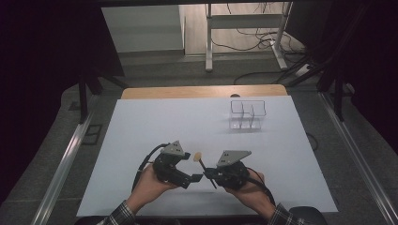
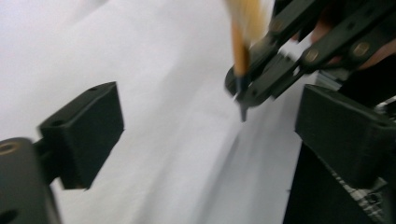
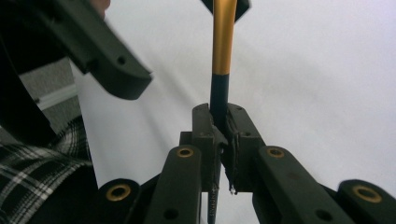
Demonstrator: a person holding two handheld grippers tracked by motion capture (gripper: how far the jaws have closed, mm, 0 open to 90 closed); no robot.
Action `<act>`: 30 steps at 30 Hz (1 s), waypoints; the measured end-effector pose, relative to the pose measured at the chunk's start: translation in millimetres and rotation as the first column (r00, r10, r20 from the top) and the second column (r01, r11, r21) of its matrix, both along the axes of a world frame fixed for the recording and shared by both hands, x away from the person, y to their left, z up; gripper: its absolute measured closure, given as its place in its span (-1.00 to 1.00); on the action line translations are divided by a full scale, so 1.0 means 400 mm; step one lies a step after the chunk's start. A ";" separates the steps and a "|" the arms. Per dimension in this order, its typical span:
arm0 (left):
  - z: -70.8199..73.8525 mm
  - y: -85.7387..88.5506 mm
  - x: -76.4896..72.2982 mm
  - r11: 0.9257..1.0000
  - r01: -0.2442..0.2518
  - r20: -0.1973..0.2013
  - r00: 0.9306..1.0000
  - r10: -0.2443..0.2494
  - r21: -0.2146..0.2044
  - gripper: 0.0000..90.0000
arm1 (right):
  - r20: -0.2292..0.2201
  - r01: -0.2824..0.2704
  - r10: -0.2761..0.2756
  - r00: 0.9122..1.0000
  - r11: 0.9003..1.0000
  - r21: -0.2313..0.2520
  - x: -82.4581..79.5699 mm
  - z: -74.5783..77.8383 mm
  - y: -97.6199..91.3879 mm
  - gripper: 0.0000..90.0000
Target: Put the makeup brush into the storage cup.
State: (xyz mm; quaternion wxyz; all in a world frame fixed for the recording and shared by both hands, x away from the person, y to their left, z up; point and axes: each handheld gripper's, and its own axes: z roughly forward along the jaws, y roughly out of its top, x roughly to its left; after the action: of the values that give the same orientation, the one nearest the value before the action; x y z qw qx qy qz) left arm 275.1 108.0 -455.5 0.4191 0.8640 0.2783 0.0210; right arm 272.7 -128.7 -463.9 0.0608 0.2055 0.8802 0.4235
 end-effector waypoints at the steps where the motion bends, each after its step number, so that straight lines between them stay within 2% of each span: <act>1: -0.001 0.001 -0.001 1.000 -0.005 0.003 1.000 0.005 0.006 -0.89 | 0.001 0.006 -0.006 1.000 1.000 0.002 0.001 0.002 -0.003 0.86; 2: -0.001 0.002 -0.003 1.000 -0.012 0.012 1.000 0.011 0.023 -0.90 | 0.005 0.007 -0.007 1.000 1.000 -0.001 0.002 0.004 -0.005 0.86; 11: -0.018 0.015 -0.012 0.998 -0.038 0.043 0.998 0.035 0.055 -0.95 | 0.015 0.028 -0.028 0.999 0.999 -0.024 0.011 0.006 -0.018 0.86; 18: -0.031 0.038 -0.021 0.995 -0.071 0.071 0.995 0.066 0.066 -0.97 | 0.017 0.021 -0.021 1.000 1.000 -0.018 0.013 0.010 -0.025 0.86; 23: -0.041 0.062 -0.029 0.991 -0.105 0.084 0.992 0.098 0.081 -0.98 | 0.017 0.033 -0.033 0.999 0.999 -0.006 0.017 0.014 -0.032 0.86; 30: -0.051 0.078 -0.040 0.986 -0.128 0.101 0.988 0.117 0.107 -0.99 | 0.016 0.047 -0.047 0.999 0.999 0.009 0.022 0.021 -0.044 0.86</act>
State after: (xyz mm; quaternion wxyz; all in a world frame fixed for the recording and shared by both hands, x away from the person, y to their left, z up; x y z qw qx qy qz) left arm 258.9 139.0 -475.8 0.3802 0.8656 0.3091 0.1033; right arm 281.4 -146.5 -455.4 0.0771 0.2228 0.8729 0.4272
